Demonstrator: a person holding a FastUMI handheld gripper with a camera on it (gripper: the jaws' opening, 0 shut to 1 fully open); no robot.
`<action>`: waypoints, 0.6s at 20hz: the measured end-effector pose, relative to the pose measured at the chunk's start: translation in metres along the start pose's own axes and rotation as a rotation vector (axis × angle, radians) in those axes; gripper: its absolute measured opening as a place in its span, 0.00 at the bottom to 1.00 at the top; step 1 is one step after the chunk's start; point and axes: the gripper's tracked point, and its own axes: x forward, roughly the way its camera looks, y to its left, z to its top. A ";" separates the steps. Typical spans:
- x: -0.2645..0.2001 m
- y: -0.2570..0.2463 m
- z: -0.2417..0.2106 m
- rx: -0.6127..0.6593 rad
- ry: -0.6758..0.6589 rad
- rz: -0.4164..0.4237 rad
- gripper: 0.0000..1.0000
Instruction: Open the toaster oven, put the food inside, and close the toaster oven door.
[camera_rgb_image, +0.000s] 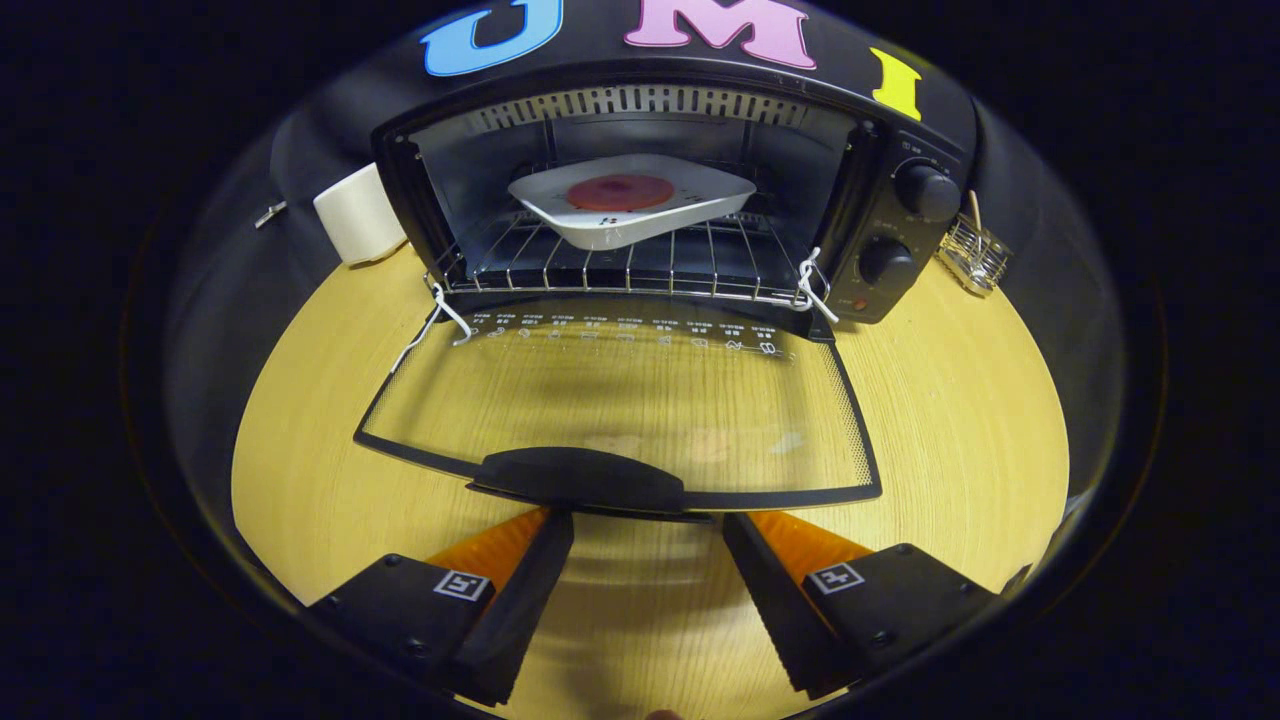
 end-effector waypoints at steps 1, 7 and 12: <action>-0.001 0.000 0.001 0.004 0.005 0.003 0.99; -0.030 0.004 0.022 -0.105 -0.088 0.015 0.99; -0.057 0.010 0.043 -0.011 -0.125 0.075 0.97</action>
